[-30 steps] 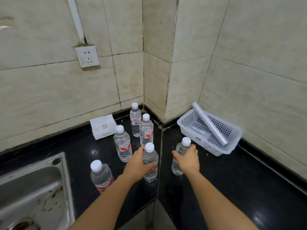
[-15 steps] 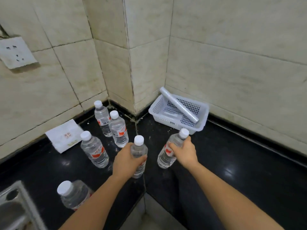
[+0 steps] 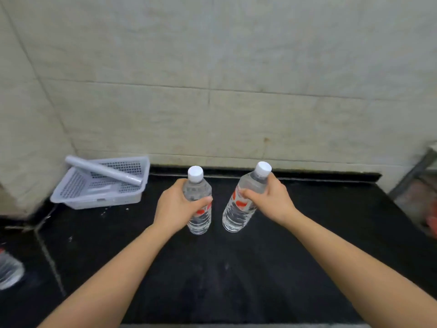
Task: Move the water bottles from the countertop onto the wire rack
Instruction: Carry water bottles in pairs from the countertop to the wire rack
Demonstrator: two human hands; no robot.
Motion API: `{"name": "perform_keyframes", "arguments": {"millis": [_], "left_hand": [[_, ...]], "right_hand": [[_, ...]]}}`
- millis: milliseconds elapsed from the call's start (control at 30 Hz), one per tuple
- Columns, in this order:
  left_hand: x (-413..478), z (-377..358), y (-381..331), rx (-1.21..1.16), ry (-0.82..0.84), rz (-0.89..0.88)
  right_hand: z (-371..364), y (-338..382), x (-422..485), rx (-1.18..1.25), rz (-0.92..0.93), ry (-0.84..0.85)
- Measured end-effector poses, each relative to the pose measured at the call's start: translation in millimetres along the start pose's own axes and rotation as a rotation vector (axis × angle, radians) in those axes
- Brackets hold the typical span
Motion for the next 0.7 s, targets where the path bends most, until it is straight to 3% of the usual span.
{"name": "perform_keyframes", "arguments": {"millis": [333, 700], "left_hand": [[-86.0, -276.2, -166.9, -0.139, 0.367, -0.187], [-114.1, -488.0, -334.8, -0.209, 0.669, -0.333]], "right_hand": [[284.7, -193.2, -111.2, -0.006, -0.179, -0.321], [506.9, -306.7, -162.5, 0.036, -0.27, -0.633]]}}
Point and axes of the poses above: each hand's wrist, its own x-axis towards the middle knuckle, its own z-axis out of the back of the hand, y = z × x, the point moved 1 cm from there along x, towards the middle knuckle, and after that the axes turned 12 degrees about -x, right-handed, at the moved point
